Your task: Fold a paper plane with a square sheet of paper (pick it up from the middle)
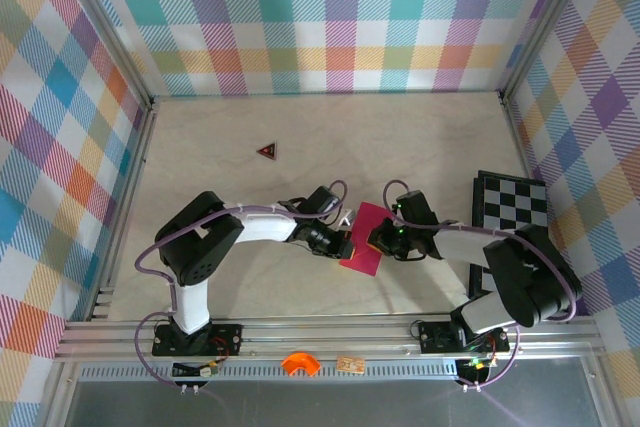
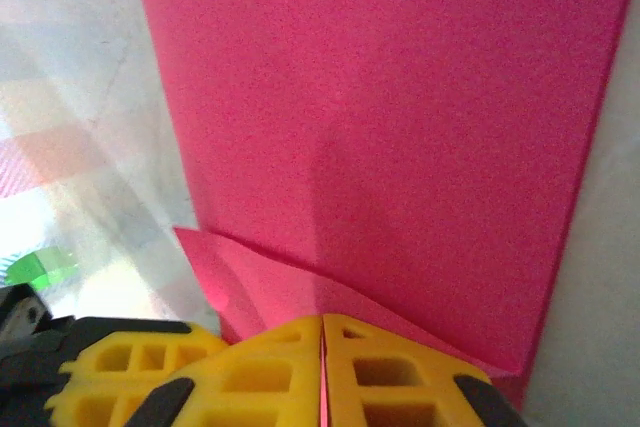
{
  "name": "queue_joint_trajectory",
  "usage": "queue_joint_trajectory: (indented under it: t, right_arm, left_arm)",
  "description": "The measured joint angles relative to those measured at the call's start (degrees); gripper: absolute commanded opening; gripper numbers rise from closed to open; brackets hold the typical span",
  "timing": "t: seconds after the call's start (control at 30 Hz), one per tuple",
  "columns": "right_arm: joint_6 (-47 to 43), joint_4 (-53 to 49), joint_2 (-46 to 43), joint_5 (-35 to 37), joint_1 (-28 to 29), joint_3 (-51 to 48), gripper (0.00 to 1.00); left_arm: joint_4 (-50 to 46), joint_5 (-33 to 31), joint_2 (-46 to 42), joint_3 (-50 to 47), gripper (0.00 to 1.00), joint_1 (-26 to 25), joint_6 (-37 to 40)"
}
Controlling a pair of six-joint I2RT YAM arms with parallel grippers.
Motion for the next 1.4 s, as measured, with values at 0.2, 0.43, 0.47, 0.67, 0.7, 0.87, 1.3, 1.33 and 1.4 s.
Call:
queue_joint_trajectory:
  t: [0.2, 0.43, 0.47, 0.67, 0.7, 0.87, 1.3, 1.33, 1.4]
  right_arm:
    - [1.84, 2.82, -2.12, 0.26, 2.97, 0.00, 0.05]
    - [3.82, 3.43, 1.22, 2.40, 6.25, -0.66, 0.00]
    - [3.89, 3.58, 0.85, 2.73, 5.44, -1.57, 0.00]
    - [2.38, 1.81, -3.17, 2.32, -2.95, -4.46, 0.00]
    - [1.86, 1.36, -3.32, 2.25, -4.26, -4.46, 0.00]
    - [0.07, -0.07, -3.87, 1.22, -8.48, -4.46, 0.00]
    - [1.99, 2.12, -7.67, 1.53, 1.36, -2.45, 0.01]
    - [2.19, 2.73, -6.29, 1.55, 1.92, -2.38, 0.00]
    - [2.38, 2.69, -3.45, 1.99, 1.95, -2.40, 0.00]
  left_arm:
    - [4.04, -0.17, -1.16, -2.82, 0.00, 0.00, -1.27]
    - [4.48, -0.42, -1.29, -3.10, 0.00, 0.00, -2.14]
    - [4.46, -0.37, -1.29, -3.10, 0.00, 0.00, -2.12]
    - [3.93, -0.09, -1.27, -3.04, 0.00, 0.00, -1.07]
    - [3.87, -0.07, -1.27, -3.04, 0.00, 0.00, -0.90]
    - [3.89, 0.00, -1.27, -3.04, 0.00, 0.00, -0.61]
    - [4.22, 0.00, -1.27, -3.10, 0.00, 0.00, -3.02]
    - [4.22, 0.02, -1.27, -3.10, 0.00, 0.00, -3.15]
    - [4.24, 0.02, -1.27, -3.10, 0.00, 0.00, -3.28]
